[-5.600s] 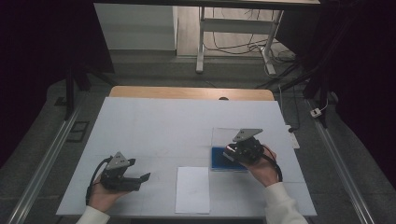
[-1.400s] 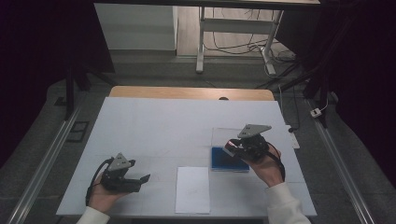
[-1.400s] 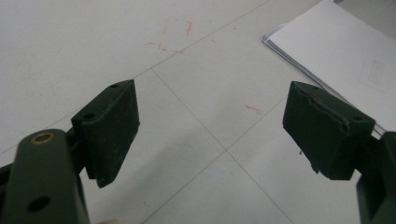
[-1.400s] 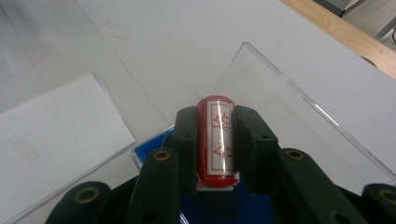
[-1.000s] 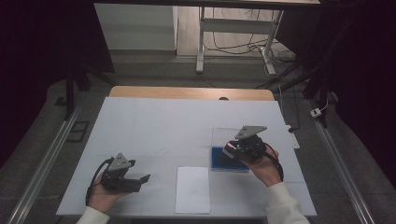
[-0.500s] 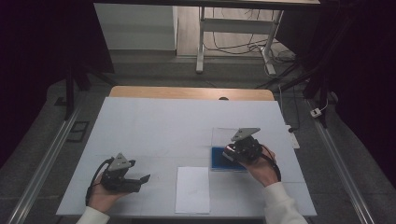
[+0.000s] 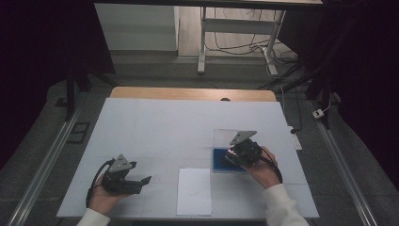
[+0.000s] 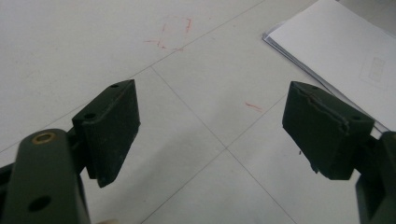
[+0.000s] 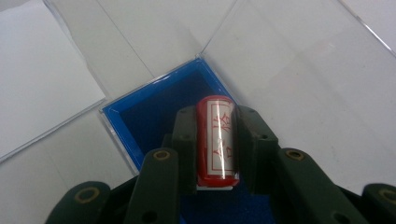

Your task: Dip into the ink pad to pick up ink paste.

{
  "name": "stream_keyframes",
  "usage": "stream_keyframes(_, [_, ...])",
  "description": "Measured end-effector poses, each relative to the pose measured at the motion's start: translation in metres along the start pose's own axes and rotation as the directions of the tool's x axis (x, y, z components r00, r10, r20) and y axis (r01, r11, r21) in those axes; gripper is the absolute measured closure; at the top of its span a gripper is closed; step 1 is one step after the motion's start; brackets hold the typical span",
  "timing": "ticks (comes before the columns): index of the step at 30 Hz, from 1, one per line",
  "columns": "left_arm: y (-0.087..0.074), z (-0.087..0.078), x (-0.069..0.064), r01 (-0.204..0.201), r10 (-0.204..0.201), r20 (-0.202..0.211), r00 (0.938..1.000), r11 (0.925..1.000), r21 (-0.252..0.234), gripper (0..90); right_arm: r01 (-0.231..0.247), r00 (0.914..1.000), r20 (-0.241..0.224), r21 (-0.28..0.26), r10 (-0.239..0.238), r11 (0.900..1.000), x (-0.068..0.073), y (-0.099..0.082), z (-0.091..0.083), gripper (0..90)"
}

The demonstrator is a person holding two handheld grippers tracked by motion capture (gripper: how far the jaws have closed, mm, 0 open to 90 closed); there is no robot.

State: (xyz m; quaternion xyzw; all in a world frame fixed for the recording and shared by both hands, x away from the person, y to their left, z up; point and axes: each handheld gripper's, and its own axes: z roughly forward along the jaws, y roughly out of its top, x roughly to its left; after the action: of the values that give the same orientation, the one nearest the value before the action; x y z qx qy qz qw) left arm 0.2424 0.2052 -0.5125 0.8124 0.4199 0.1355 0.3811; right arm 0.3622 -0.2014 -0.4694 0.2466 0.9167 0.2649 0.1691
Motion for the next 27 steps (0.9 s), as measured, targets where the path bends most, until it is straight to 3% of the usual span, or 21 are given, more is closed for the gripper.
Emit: stream_keyframes(27, [-0.0001,0.0015,-0.0018,-0.002,0.002,0.005,1.0000,1.0000,0.009,19.1,-0.054,0.9984,-0.018,0.013,0.054,0.9985,-0.0041,-0.0036,0.0048,70.5])
